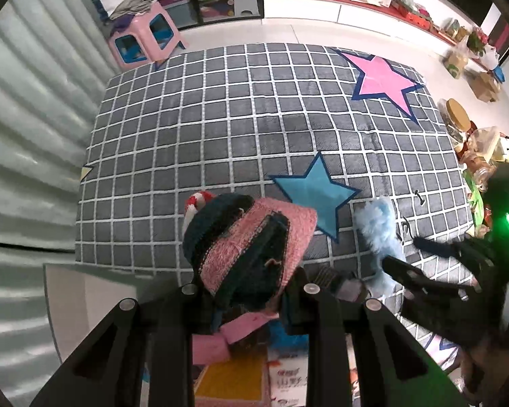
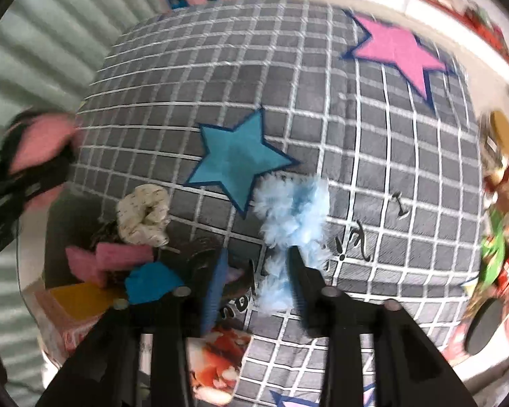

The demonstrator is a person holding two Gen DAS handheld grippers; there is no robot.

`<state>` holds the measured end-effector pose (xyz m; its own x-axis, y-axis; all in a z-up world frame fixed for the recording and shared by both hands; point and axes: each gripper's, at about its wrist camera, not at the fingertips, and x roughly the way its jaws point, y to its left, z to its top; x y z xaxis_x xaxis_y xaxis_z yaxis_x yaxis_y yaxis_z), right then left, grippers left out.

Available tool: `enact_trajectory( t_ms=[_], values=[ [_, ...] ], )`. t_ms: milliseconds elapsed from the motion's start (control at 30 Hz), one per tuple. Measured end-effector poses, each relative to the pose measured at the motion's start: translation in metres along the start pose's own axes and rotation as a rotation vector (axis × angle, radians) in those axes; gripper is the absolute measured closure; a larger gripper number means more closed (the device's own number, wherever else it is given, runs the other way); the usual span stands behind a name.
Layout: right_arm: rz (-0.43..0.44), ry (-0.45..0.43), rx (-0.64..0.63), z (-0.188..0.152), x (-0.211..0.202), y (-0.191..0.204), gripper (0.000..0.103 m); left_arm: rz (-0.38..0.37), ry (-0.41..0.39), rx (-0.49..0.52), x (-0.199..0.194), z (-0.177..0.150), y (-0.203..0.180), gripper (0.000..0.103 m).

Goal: Organize soft objects

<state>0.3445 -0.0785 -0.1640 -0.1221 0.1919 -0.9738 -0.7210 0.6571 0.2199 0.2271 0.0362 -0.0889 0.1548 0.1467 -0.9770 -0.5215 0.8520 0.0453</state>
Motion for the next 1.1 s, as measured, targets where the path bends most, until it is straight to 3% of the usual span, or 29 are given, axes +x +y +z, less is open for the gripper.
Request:
enact_trajectory(
  t_ms=[33,333,367,433,500,533,767,1100],
  values=[
    [-0.012,0.006,0.015,0.002,0.007,-0.003,0.031,-0.001,0.002,-0.002,-0.002,-0.004,0.003,0.076],
    [-0.078,0.111,0.061,0.019,0.079,-0.016,0.033,-0.008,0.015,-0.033,-0.007,-0.017,0.012,0.076],
    [-0.087,0.118,0.053,0.018,0.084,-0.016,0.037,-0.009,0.015,-0.035,-0.008,-0.018,0.012,0.076],
    [-0.104,0.132,0.042,0.017,0.089,-0.016,0.062,-0.013,0.015,-0.035,-0.009,-0.018,0.011,0.075],
    [-0.104,0.129,0.036,0.016,0.088,-0.017,0.074,-0.015,0.016,-0.031,-0.010,-0.020,0.010,0.075],
    [-0.097,0.133,0.040,0.015,0.089,-0.018,0.074,-0.015,0.017,-0.028,-0.011,-0.020,0.010,0.075],
    [-0.016,0.060,0.043,0.011,0.035,-0.023,0.076,-0.004,0.010,-0.015,-0.024,-0.030,0.014,0.075],
    [0.055,-0.024,-0.029,-0.008,-0.047,0.011,0.076,-0.008,-0.019,-0.031,-0.057,-0.059,0.027,0.075]
  ],
)
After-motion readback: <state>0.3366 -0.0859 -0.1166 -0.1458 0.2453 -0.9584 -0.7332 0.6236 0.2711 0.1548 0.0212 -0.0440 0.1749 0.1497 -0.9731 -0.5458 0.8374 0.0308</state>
